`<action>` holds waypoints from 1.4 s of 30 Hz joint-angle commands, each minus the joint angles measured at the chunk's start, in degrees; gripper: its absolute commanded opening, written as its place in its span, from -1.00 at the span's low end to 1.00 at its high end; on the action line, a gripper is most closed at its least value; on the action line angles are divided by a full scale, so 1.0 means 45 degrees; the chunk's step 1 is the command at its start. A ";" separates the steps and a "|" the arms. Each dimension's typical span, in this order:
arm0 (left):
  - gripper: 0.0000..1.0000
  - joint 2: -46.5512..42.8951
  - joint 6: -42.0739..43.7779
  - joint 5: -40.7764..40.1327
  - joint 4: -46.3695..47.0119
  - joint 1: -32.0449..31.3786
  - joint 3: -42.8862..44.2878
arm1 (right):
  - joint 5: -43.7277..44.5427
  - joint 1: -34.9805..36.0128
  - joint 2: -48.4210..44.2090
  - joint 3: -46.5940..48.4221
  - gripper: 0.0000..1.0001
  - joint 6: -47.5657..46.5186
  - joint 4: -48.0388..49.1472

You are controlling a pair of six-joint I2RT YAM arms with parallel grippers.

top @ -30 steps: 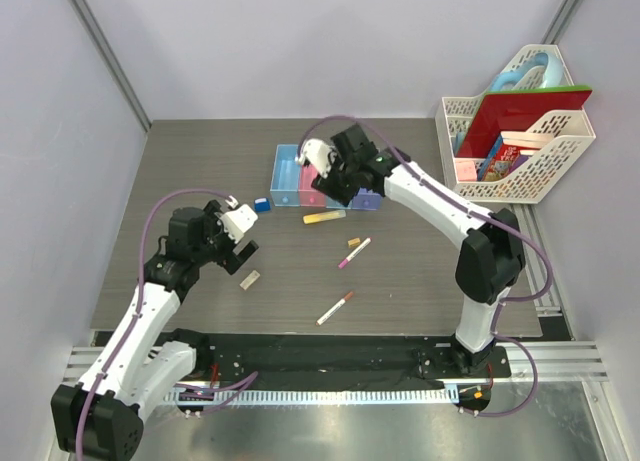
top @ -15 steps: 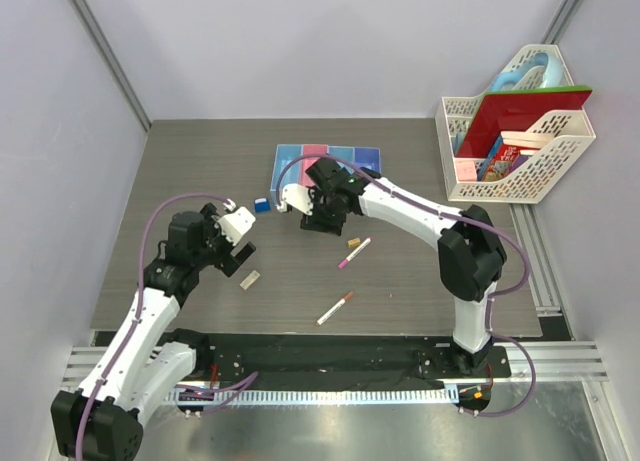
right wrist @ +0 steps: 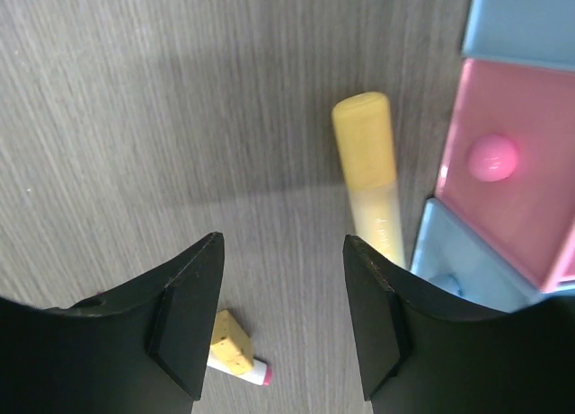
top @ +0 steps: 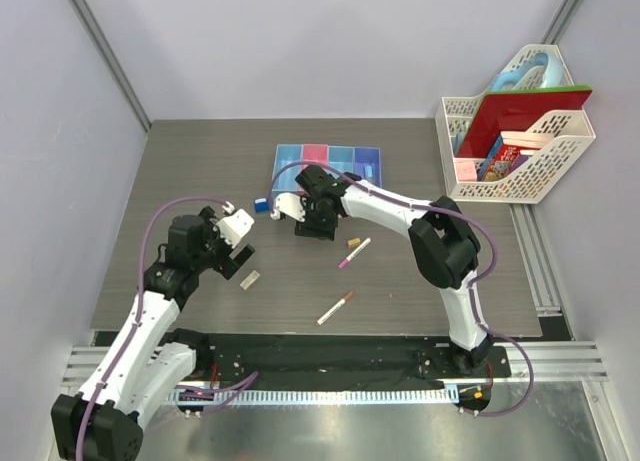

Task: Sort the stationery into containers
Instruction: Pick up the pen from the center of the board.

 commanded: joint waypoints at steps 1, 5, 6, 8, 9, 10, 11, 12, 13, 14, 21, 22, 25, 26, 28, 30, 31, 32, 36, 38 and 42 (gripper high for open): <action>0.99 -0.0170 -0.0181 -0.0111 0.0202 -0.0023 -0.0260 | 0.0230 0.0035 0.0146 0.0825 0.22 -0.0313 0.0503; 1.00 -0.0150 -0.0142 -0.0130 0.0300 -0.0023 -0.0339 | 0.0367 0.0016 0.0634 0.1195 0.22 -0.0528 0.0483; 1.00 -0.0131 -0.0161 -0.0169 0.0319 -0.0023 -0.0358 | 0.0387 0.0035 0.0732 0.1254 0.22 -0.0587 0.0502; 1.00 -0.0111 -0.0142 -0.0169 0.0300 -0.0023 -0.0339 | 0.0426 0.0016 0.1024 0.1547 0.22 -0.0762 0.0464; 1.00 -0.0111 -0.0123 -0.0150 0.0261 -0.0023 -0.0319 | 0.0407 -0.0004 0.1123 0.1645 0.22 -0.0782 0.0444; 0.99 -0.0073 -0.0103 -0.0208 0.0222 -0.0042 -0.0339 | 0.0368 -0.0042 0.1240 0.1878 0.22 -0.0821 0.0405; 1.00 -0.0092 -0.0064 -0.0267 0.0222 -0.0042 -0.0319 | 0.0271 -0.0081 0.1434 0.1996 0.22 -0.0822 0.0386; 0.99 -0.0072 -0.0064 -0.0286 0.0203 -0.0042 -0.0319 | 0.0193 -0.0120 0.1591 0.2152 0.22 -0.0822 0.0211; 1.00 -0.0072 -0.0025 -0.0325 0.0183 -0.0023 -0.0300 | 0.0153 -0.0179 0.1689 0.2424 0.22 -0.0822 0.0171; 0.99 -0.0092 -0.0025 -0.0345 0.0144 -0.0042 -0.0319 | 0.0075 -0.0295 0.1922 0.2543 0.22 -0.0822 0.0093; 1.00 -0.0092 -0.0044 -0.0365 0.0163 -0.0023 -0.0397 | -0.0394 -0.0979 0.2568 0.3149 0.21 -0.0841 -0.0667; 1.00 -0.0092 -0.0083 -0.0365 0.0144 -0.0023 -0.0397 | -0.0375 -0.1019 0.2589 0.3188 0.20 -0.0861 -0.0727; 0.99 -0.0053 -0.0103 -0.0267 0.0183 -0.0023 -0.0397 | -0.0414 -0.1117 0.2550 0.2994 0.20 -0.0880 -0.0708; 1.00 -0.0072 -0.0103 -0.0267 0.0163 -0.0042 -0.0378 | -0.0414 -0.1156 0.2550 0.2993 0.19 -0.0861 -0.0708; 1.00 -0.0033 -0.0103 -0.0267 0.0163 -0.0023 -0.0359 | -0.0492 -0.1175 0.2589 0.2954 0.15 -0.0861 -0.0728; 1.00 -0.0072 -0.0103 -0.0286 0.0047 -0.0023 -0.0319 | -0.0569 -0.1176 0.2647 0.2896 0.08 -0.0803 -0.0728; 1.00 -0.0092 -0.0103 -0.0287 0.0027 -0.0023 -0.0281 | -0.0628 -0.1176 0.2647 0.2857 0.04 -0.0783 -0.0728; 1.00 -0.0092 -0.0103 -0.0287 0.0027 -0.0023 -0.0300 | -0.0687 -0.1176 0.2667 0.2837 -0.06 -0.0744 -0.0786; 1.00 -0.0131 -0.0103 -0.0287 -0.0051 -0.0023 -0.0280 | -0.0999 -0.1195 0.2725 0.2623 -0.42 -0.0588 -0.1020; 0.99 -0.0170 -0.0103 -0.0228 -0.0052 -0.0023 -0.0280 | -0.1175 -0.1176 0.2706 0.2486 -0.55 -0.0471 -0.1099; 1.00 -0.0209 -0.0103 -0.0189 -0.0168 -0.0042 -0.0202 | -0.1390 -0.1098 0.2414 0.1901 -0.87 0.0231 -0.1099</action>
